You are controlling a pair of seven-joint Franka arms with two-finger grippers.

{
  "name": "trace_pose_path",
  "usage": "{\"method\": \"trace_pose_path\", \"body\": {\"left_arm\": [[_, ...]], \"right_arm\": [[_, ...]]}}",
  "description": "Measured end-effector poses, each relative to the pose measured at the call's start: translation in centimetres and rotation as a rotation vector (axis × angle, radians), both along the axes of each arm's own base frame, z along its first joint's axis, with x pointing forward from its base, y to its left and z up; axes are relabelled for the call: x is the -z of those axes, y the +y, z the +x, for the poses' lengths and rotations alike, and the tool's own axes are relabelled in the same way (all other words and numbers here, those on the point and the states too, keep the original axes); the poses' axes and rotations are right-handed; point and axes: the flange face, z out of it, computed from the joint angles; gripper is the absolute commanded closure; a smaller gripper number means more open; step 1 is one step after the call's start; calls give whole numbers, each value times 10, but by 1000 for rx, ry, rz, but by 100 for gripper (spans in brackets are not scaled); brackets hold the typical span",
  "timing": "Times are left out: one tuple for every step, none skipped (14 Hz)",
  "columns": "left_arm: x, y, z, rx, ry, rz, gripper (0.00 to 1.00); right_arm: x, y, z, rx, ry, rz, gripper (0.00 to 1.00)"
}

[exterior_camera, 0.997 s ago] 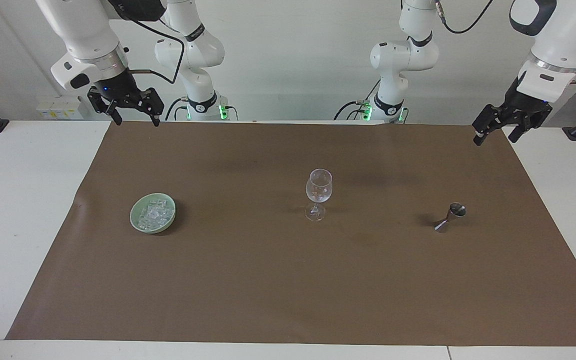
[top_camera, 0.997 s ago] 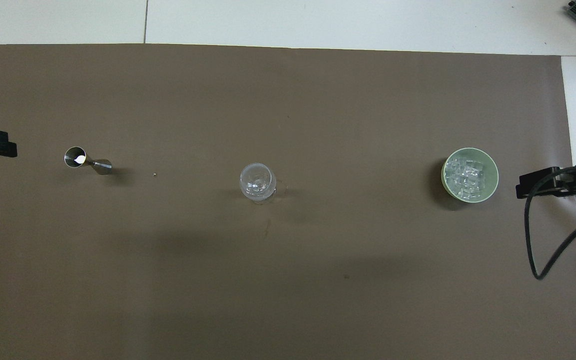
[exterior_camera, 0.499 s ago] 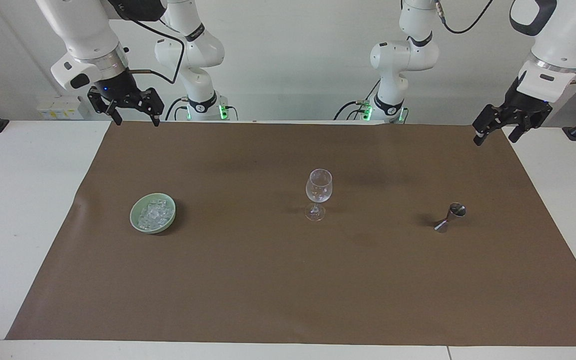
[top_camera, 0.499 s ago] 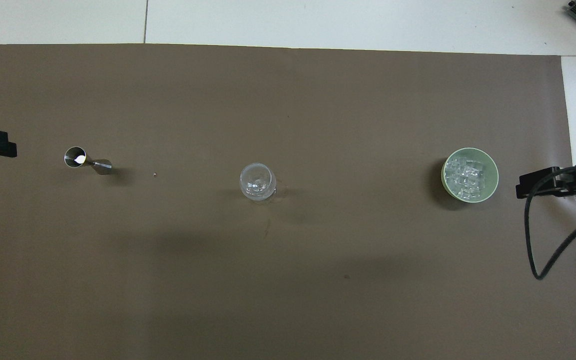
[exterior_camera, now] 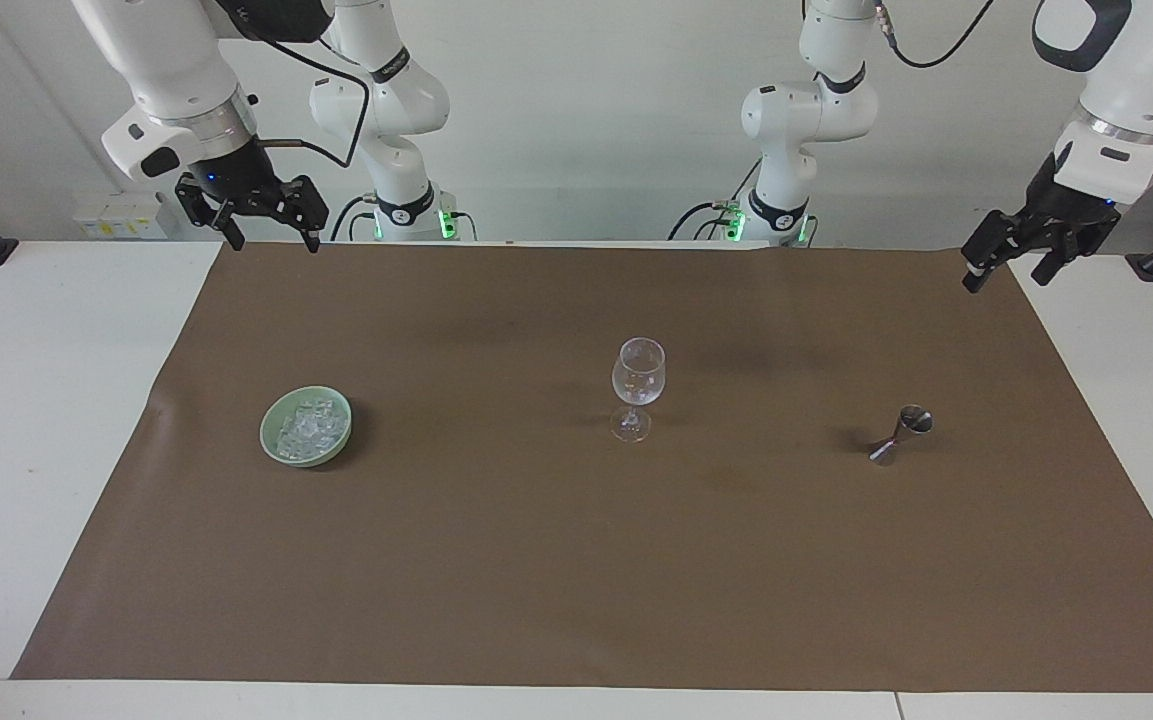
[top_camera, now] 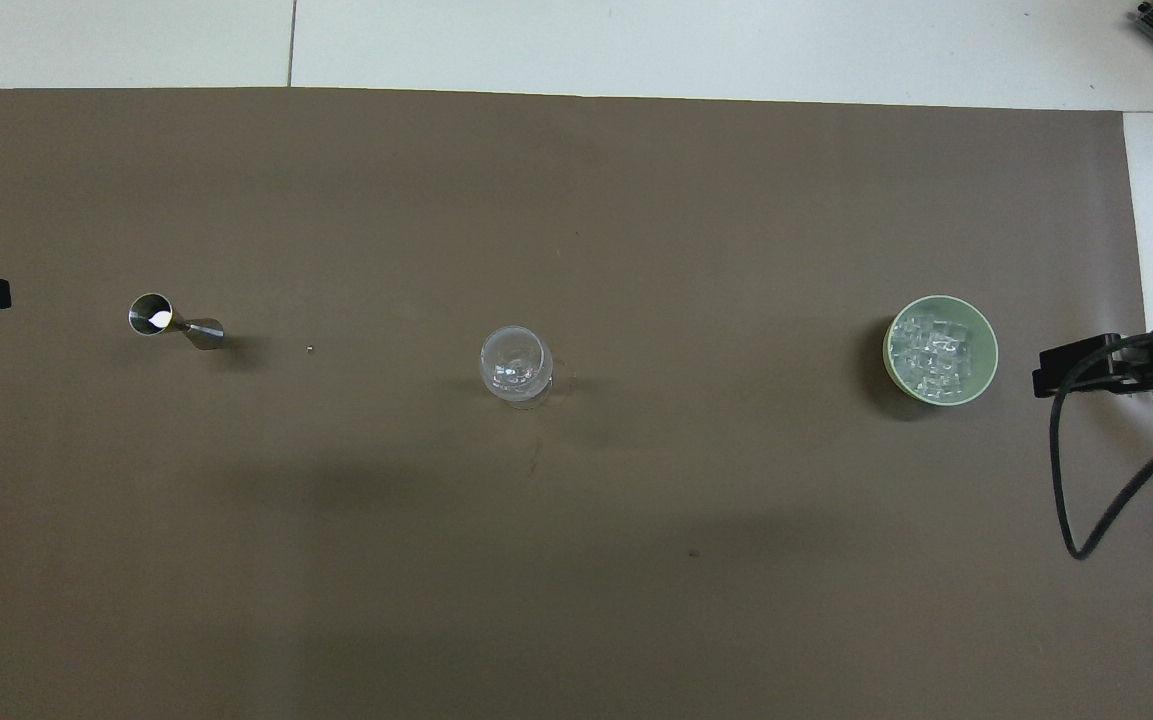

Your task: Pour wine and add ice with both arms

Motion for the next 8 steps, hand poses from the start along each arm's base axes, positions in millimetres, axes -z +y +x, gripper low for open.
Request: {"method": "trace_pose_path", "body": {"left_arm": [[1, 2, 5, -3, 1, 1, 0], [2, 5, 12, -9, 7, 2, 0], [4, 9, 21, -15, 20, 3, 0], [7, 13, 32, -23, 37, 0, 0], [12, 18, 42, -34, 54, -13, 0], [20, 26, 52, -58, 71, -44, 0], [29, 37, 60, -100, 84, -86, 0], [40, 48, 66, -157, 100, -137, 0]], "right_arm": [[0, 0, 0, 0, 0, 0, 0], [0, 0, 0, 0, 0, 0, 0], [0, 0, 0, 0, 0, 0, 0], [0, 0, 0, 0, 0, 0, 0], [0, 0, 0, 0, 0, 0, 0], [0, 0, 0, 0, 0, 0, 0], [0, 0, 0, 0, 0, 0, 0], [0, 0, 0, 0, 0, 0, 0]]}}
